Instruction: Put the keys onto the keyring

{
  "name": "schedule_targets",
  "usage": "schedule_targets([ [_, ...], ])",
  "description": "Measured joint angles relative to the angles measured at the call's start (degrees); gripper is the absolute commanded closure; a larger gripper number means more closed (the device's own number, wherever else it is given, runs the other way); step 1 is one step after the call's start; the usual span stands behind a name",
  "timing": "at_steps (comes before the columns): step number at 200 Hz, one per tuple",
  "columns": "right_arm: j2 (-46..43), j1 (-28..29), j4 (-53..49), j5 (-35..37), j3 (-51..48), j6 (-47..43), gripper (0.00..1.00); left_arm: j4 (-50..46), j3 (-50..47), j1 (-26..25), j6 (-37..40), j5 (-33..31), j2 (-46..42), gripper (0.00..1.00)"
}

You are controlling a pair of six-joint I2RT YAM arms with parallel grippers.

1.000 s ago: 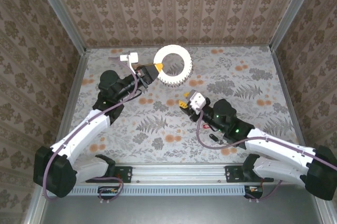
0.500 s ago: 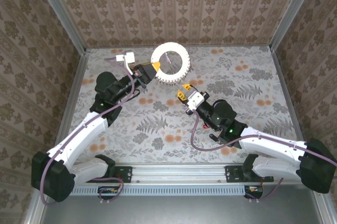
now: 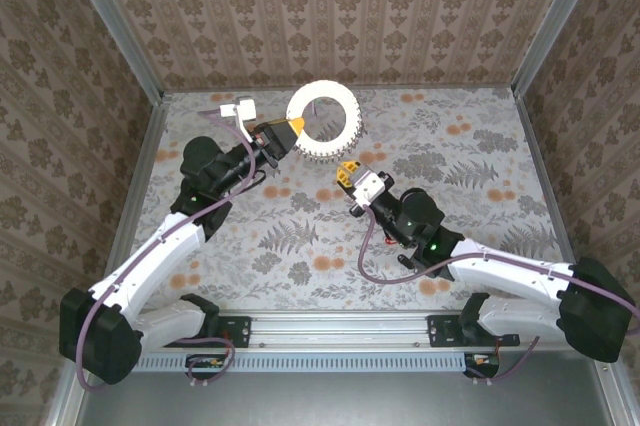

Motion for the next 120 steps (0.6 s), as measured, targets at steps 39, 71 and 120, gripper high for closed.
schedule_targets([
  [39,0.85,-0.31,1.73,-0.07,0.81,0.63,0.84,-0.26,0.0,-0.13,0.2,-0.07,0.0,1.0],
  [71,1.11,-0.76,2.12,-0.04,1.55,0.66,0.81,-0.39,0.0,-0.13,0.59,-0.11,0.0,1.0],
  [120,0.13,-0.92,0.96,-0.59,1.03,1.14,0.8,-0.46,0.0,-0.13,1.2,-0.13,0.0,1.0],
])
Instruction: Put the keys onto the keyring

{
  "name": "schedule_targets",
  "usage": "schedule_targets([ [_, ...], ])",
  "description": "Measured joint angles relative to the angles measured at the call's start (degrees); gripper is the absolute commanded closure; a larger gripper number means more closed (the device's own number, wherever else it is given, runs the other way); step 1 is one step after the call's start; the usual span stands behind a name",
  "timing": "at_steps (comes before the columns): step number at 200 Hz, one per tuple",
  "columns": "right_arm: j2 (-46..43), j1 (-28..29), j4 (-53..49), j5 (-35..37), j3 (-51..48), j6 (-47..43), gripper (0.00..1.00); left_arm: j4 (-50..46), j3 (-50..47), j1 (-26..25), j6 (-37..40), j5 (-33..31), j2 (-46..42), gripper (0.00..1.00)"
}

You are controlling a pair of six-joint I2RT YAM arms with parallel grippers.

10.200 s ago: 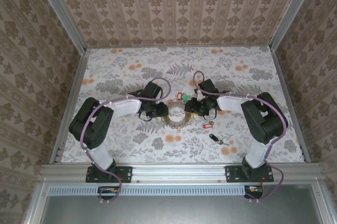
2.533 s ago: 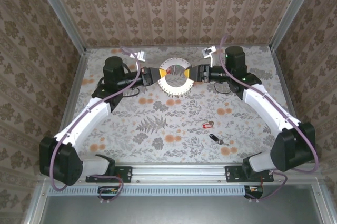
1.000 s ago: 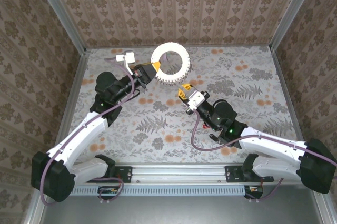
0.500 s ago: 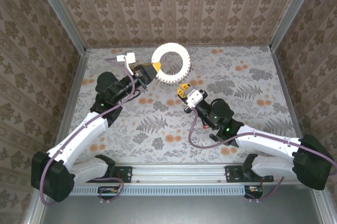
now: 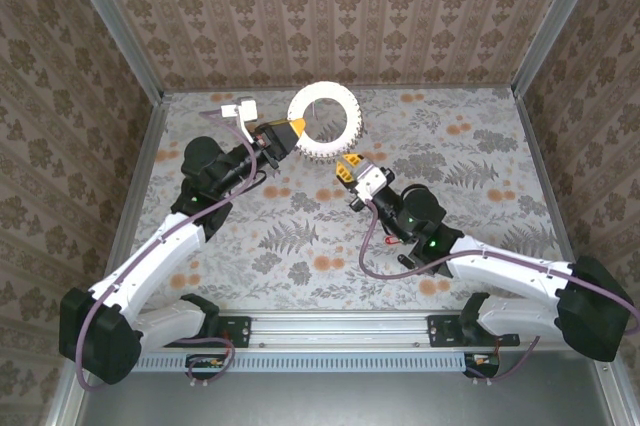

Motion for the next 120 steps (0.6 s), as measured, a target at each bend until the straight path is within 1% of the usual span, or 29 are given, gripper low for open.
schedule_targets([
  [43,-2.23,-0.52,-2.01,-0.42,-1.77,1.01,0.8,-0.33,0.0,0.0,0.02,0.0,0.0,1.0],
  [84,-2.14,-0.96,-2.43,-1.7,-1.84,1.92,0.81,-0.63,0.0,0.0,0.02,0.0,0.0,1.0],
  [100,-1.7,-0.96,-2.38,-2.64,-1.7,2.12,0.83,-0.63,0.0,0.0,0.02,0.0,0.0,1.0],
  [120,-0.52,-0.96,-2.38,-3.52,-1.03,2.16,0.82,-0.63,0.0,-0.22,0.02,-0.02,0.0,1.0],
])
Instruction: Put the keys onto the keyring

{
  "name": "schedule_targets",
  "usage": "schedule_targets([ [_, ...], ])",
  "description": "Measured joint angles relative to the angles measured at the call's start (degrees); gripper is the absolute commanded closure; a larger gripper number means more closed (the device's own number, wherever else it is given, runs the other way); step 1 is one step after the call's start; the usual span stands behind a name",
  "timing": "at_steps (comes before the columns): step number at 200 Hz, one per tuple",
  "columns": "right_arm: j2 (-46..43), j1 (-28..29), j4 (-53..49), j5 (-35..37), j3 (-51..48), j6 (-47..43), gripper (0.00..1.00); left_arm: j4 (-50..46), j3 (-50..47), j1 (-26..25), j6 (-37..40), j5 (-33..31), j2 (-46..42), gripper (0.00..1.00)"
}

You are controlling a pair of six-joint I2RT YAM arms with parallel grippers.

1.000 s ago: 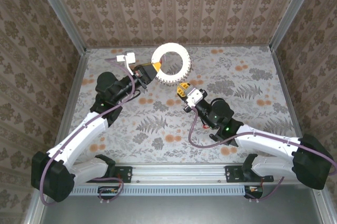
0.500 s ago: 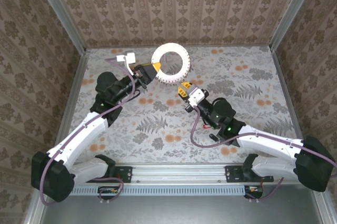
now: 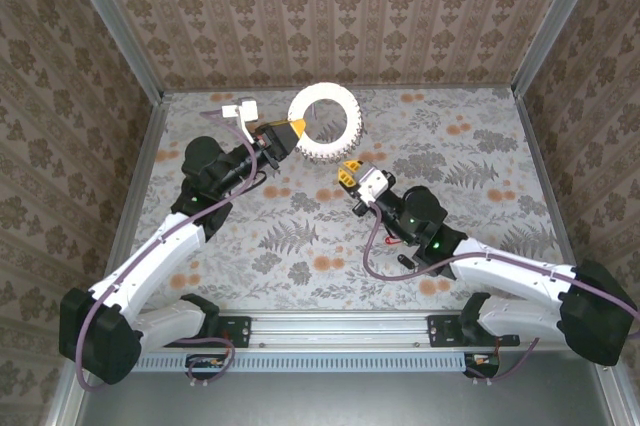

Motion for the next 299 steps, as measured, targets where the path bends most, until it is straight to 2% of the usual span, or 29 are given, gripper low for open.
schedule_targets([
  [98,1.36,0.0,1.73,1.01,0.74,0.31,0.81,-0.11,0.0,-0.09,0.0,0.0,0.0,1.0],
  [156,1.36,0.0,1.33,0.92,0.74,-0.81,0.72,-0.42,0.0,-0.09,0.0,-0.02,0.0,1.0],
  [199,0.7,-0.04,-1.77,0.31,1.44,-2.84,0.7,-1.09,0.0,-0.11,0.02,-0.02,-0.02,1.0],
  [260,-1.16,-0.26,-3.58,1.42,1.57,-7.02,0.82,-1.31,0.0,-0.11,0.02,-0.02,-0.04,1.0],
  [279,-1.16,-0.44,-4.04,1.86,1.62,-7.65,0.89,-1.31,0.0,-0.11,0.0,-0.02,-0.09,1.0],
  [286,-1.16,-0.44,-4.15,2.08,1.62,-7.82,0.87,-1.33,0.0,-0.13,0.0,-0.02,-0.13,1.0],
  [299,-1.16,-0.44,-4.39,2.32,1.64,-7.87,0.77,-1.33,0.0,-0.15,0.0,-0.07,-0.2,1.0],
])
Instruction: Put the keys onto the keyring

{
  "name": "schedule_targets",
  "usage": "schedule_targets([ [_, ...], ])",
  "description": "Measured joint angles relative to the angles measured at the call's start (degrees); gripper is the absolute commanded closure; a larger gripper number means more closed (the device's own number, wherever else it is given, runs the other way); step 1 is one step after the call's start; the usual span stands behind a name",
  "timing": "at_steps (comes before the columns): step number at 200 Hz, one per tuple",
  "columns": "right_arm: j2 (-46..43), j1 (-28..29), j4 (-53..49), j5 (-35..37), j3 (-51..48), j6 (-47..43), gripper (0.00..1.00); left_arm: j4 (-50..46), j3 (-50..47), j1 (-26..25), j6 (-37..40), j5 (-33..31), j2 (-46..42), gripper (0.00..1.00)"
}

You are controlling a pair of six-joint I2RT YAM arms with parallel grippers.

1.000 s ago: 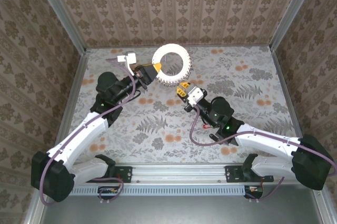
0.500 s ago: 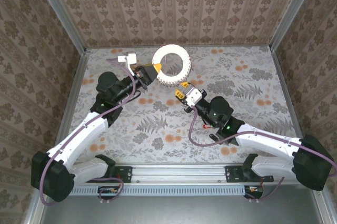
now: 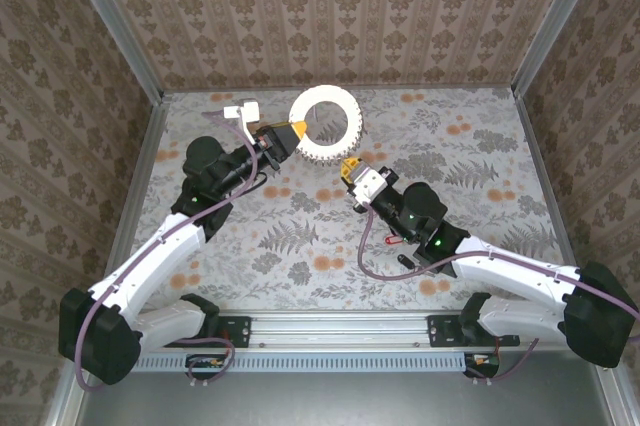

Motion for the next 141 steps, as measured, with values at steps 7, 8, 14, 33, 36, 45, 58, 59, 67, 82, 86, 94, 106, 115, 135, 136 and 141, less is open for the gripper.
schedule_targets([
  [7,0.0,0.0,-0.17,0.0,0.0,0.02,0.77,-0.07,0.0,-0.04,0.0,-0.09,-0.07,1.0],
  [8,0.0,0.0,-0.17,0.0,0.0,0.02,0.77,-0.09,0.0,-0.04,0.0,-0.11,-0.07,1.0],
  [14,0.0,-0.07,-0.37,0.0,0.0,-0.28,0.8,-0.09,0.0,-0.04,0.02,-0.11,-0.11,1.0],
  [33,0.0,-0.44,-1.03,-0.09,0.0,-0.24,0.84,-0.2,0.0,-0.04,0.0,-0.13,-0.17,1.0],
  [36,0.0,-0.5,-1.14,-0.09,0.02,-0.13,0.84,-0.2,0.0,-0.04,0.02,-0.13,-0.17,1.0],
  [45,0.0,-0.7,-1.29,-0.09,0.11,-0.11,0.83,-0.33,0.0,-0.04,0.0,-0.13,-0.17,1.0],
  [58,0.0,-0.79,-1.25,-0.11,0.33,0.09,0.83,-0.42,0.0,-0.04,0.02,-0.13,-0.17,1.0],
  [59,0.0,-0.81,-1.25,-0.13,0.35,0.07,0.83,-0.42,0.0,-0.04,0.02,-0.13,-0.17,1.0],
  [67,0.0,-0.81,-1.2,-0.28,0.57,0.2,0.84,-0.42,0.0,-0.04,0.02,-0.13,-0.17,1.0],
  [82,0.0,-0.81,-1.2,-0.9,0.94,0.31,0.84,-0.42,0.0,-0.07,0.02,-0.13,-0.17,1.0],
  [86,0.0,-0.81,-1.2,-1.33,1.09,0.44,0.84,-0.42,0.0,-0.09,0.02,-0.15,-0.17,1.0],
  [94,0.0,-0.81,-1.22,-1.84,1.27,0.5,0.84,-0.44,0.0,-0.17,0.02,-0.2,-0.17,1.0],
  [106,0.0,-0.81,-1.18,-2.73,1.44,0.94,0.84,-0.42,0.0,-0.28,0.02,-0.31,-0.17,1.0],
  [115,0.0,-0.81,-1.2,-3.21,1.46,1.31,0.83,-0.44,0.0,-0.35,0.02,-0.33,-0.17,1.0],
  [135,0.0,-0.81,-1.2,-3.93,1.46,1.81,0.79,-0.44,0.0,-0.37,0.02,-0.33,-0.17,1.0],
  [136,0.0,-0.81,-1.2,-3.98,1.46,1.86,0.78,-0.44,0.0,-0.37,0.02,-0.35,-0.17,1.0],
  [141,0.02,-0.83,-1.2,-4.07,1.46,1.95,0.78,-0.44,0.0,-0.37,0.02,-0.35,-0.17,1.0],
])
